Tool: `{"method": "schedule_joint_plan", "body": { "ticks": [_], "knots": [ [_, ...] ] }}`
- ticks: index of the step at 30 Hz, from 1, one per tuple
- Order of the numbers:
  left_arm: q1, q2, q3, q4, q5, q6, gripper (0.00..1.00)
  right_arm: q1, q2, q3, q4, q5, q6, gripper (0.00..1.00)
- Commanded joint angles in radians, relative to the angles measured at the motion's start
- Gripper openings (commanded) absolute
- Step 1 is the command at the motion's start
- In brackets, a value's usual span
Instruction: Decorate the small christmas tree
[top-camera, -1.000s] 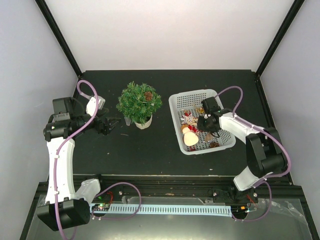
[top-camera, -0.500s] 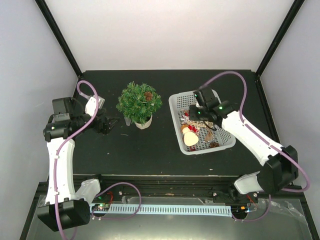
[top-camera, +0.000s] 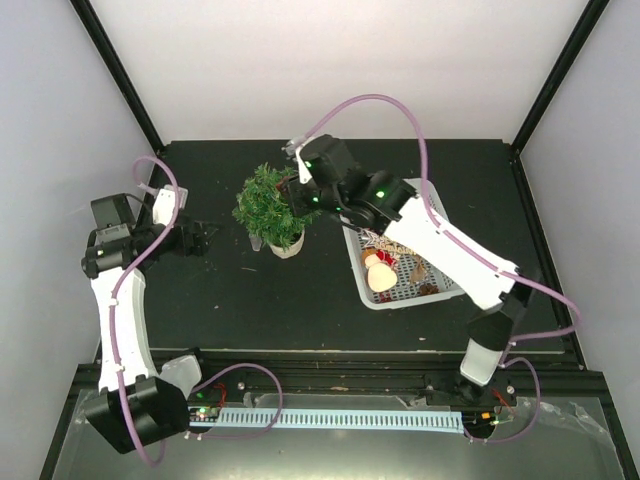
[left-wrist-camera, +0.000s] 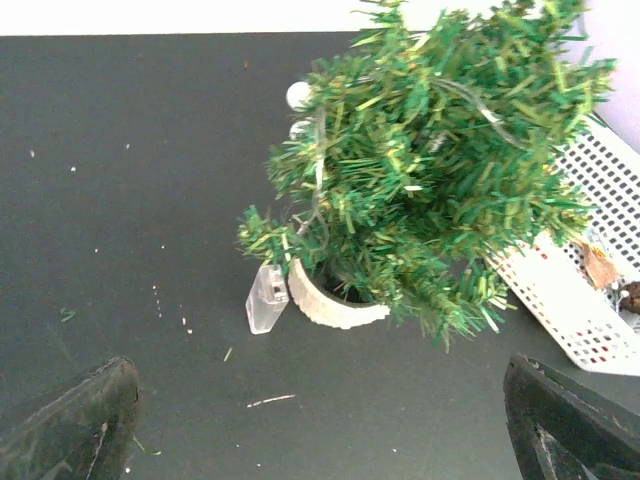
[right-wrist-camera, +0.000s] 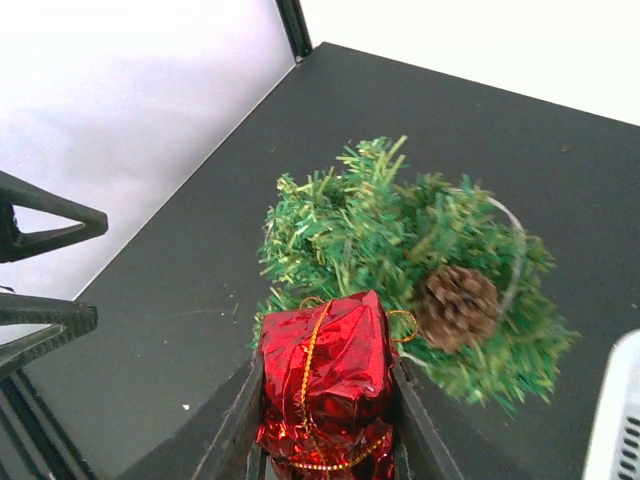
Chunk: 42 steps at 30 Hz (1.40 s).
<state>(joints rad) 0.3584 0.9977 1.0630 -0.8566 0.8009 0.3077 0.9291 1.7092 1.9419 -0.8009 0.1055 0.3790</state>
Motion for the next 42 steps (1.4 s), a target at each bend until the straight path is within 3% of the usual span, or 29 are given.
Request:
{"method": "schedule_joint_plan", "body": {
  "ticks": [1, 4, 8, 12, 17, 19, 23, 27, 37, 42],
  "knots": [
    [0.044, 0.025, 0.011, 0.008, 0.094, 0.014, 0.99, 0.024, 0.104, 0.109, 0.014, -0.019, -0.058, 0.32],
    [0.044, 0.038, 0.027, -0.025, 0.197, 0.087, 0.99, 0.025, 0.173, 0.189, 0.012, -0.036, -0.063, 0.32],
    [0.040, 0.048, 0.029, -0.022, 0.443, 0.177, 0.99, 0.024, 0.239, 0.283, -0.006, -0.079, -0.056, 0.32],
    [0.014, 0.101, 0.077, -0.027, 0.566, 0.225, 0.94, 0.024, 0.216, 0.238, 0.048, -0.165, -0.041, 0.32],
    [-0.016, 0.216, 0.168, -0.177, 0.670, 0.352, 0.83, 0.023, 0.109, 0.073, 0.191, -0.317, -0.022, 0.32],
    [-0.026, 0.254, 0.191, -0.290, 0.716, 0.461, 0.76, 0.023, 0.059, -0.001, 0.254, -0.363, -0.009, 0.30],
    [-0.075, 0.339, 0.262, -0.676, 0.725, 0.943, 0.72, 0.021, -0.012, -0.106, 0.330, -0.427, 0.024, 0.30],
    [-0.135, 0.330, 0.243, -0.695, 0.669, 1.033, 0.65, 0.019, -0.048, -0.154, 0.367, -0.496, 0.073, 0.30],
    [-0.211, 0.182, 0.217, -0.620, 0.664, 1.005, 0.69, 0.017, -0.111, -0.290, 0.461, -0.568, 0.145, 0.30],
    [-0.228, 0.112, 0.177, -0.488, 0.674, 0.864, 0.69, 0.017, -0.135, -0.347, 0.510, -0.598, 0.178, 0.30]
  ]
}}
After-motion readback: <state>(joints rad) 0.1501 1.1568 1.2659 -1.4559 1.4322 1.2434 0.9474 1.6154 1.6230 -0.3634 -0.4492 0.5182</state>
